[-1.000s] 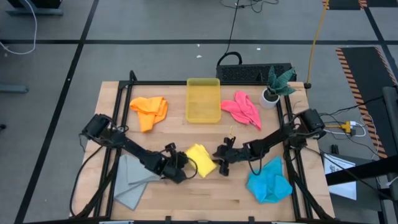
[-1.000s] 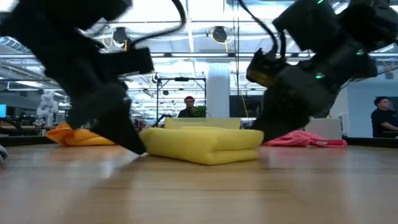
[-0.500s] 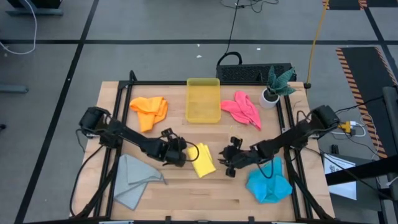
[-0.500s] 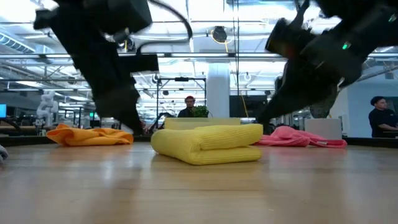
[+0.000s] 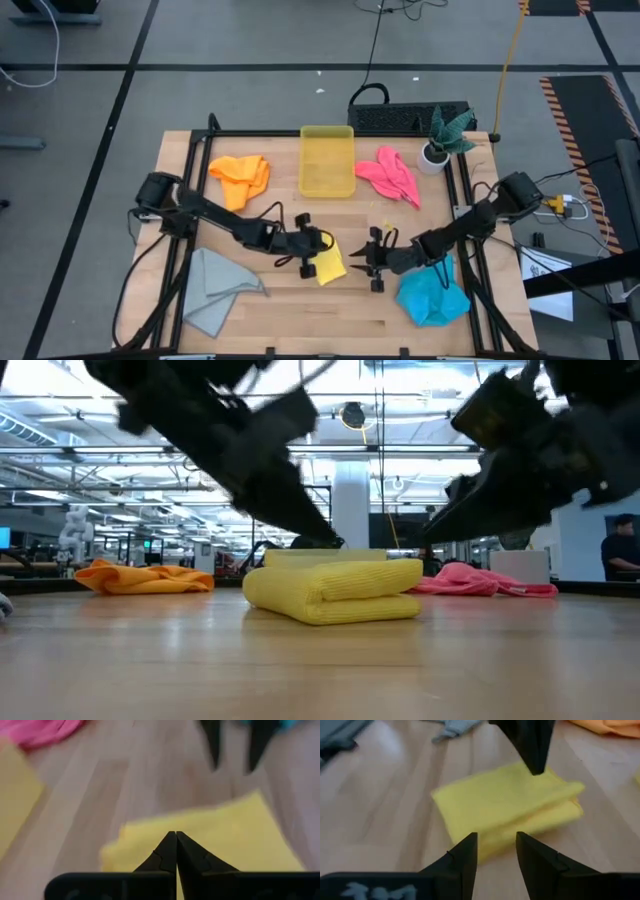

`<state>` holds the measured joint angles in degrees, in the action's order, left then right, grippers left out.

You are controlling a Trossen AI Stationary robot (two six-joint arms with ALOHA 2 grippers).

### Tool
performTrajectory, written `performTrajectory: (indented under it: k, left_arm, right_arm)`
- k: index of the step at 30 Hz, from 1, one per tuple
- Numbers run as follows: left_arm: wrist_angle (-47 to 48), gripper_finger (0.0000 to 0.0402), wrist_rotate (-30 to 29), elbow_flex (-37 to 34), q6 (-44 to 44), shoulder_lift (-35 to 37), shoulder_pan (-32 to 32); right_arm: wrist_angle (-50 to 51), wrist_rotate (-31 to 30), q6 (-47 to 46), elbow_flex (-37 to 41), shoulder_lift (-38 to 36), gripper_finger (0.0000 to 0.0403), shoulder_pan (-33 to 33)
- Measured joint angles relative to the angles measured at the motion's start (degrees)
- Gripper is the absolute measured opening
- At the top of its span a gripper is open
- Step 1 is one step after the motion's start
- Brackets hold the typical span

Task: Fold microfiber towels
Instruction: Fold the yellow microfiber towel

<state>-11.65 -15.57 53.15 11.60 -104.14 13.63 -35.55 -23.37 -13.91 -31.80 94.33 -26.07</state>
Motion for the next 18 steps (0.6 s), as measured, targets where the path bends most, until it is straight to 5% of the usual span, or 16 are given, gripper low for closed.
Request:
performTrajectory:
  k: [8,16,18]
  left_arm:
    - [-9.69,0.0007,2.48,0.67,-0.06,-7.73,-3.56]
    - [-9.11,0.0005,6.10,3.60,-0.12,-4.23,-1.60]
    - [-2.60,0.0010,5.11,3.14,0.90,-1.67,-0.51]
  right_arm:
    - [-2.73,-0.61,6.65,1.91,0.10,0.0132,0.12]
    - [1.33,-0.68,18.34,1.70,0.00,0.0192,0.12]
    - [1.40,-0.64,22.44,1.74,0.02,0.0207,0.20]
